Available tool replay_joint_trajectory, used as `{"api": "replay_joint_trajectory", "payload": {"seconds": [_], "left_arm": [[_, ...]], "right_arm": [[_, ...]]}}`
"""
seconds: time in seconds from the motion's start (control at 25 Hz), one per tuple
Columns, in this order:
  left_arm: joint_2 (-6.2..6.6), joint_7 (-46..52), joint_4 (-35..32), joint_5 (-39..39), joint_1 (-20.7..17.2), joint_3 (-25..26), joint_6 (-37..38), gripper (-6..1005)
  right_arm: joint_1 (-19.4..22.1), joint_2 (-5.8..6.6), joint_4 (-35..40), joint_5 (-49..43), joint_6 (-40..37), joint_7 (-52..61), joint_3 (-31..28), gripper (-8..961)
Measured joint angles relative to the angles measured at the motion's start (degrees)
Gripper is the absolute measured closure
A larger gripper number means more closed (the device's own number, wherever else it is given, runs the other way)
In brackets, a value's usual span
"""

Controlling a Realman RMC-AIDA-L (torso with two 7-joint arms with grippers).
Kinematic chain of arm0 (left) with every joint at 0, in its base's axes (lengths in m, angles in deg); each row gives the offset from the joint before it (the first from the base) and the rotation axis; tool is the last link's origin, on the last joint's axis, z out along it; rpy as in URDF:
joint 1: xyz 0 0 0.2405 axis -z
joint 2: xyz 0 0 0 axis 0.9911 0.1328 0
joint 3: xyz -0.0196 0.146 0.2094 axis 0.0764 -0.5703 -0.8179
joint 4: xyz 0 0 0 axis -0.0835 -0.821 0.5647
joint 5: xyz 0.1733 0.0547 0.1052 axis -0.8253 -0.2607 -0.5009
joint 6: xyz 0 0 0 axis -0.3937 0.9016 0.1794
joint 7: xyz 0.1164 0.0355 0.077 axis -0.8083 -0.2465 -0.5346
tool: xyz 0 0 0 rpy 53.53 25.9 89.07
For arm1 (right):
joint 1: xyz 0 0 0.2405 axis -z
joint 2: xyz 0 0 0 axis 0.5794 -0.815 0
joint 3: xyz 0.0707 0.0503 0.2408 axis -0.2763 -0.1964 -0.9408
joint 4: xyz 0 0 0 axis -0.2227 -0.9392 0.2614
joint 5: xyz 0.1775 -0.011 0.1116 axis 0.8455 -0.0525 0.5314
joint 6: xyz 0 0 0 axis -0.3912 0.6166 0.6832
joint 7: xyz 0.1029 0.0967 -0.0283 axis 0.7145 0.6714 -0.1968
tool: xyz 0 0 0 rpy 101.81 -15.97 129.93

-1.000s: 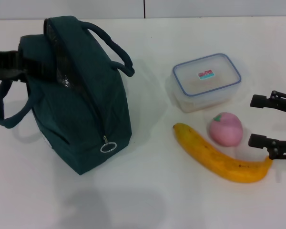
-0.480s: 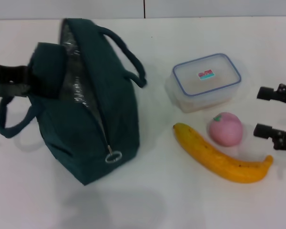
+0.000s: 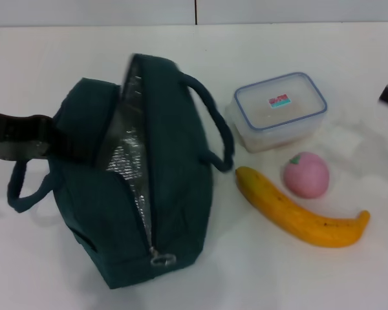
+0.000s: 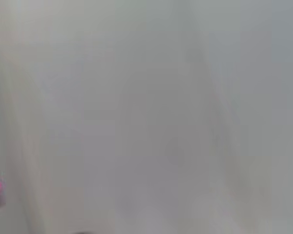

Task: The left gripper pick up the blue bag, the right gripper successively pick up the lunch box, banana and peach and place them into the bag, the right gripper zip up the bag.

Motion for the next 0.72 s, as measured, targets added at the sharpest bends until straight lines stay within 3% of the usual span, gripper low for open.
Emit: {"api": "replay_joint_trajectory", "payload": {"seconds": [0.16,0.44,0.56,0.72], "left_arm": [[-0.19,0.2,0.1,0.7,-0.3,0.0,0.0,964],[-0.86,0.0,0.2,0.8,0.5,0.0,0.1,964],[-0.95,0.0,0.2,0.9,1.3,0.1,-0.1,964],[-1.12,0.0,0.2,0.9,1.9,0.2,-0.4,964]], "right_arm": [[-0.9,0.39,-3.3,2.9,13.1,10.1,-1.2,121],[-6.8,1.47,-11.1,4.1,22.5,16.0,-0.6,123],[-9.4,1.27,-12.9,3.7,25.7,17.8,1.2,123],[-12.1,-0.38,-15.0,3.7,30.8,18.7,5.4,124]]}}
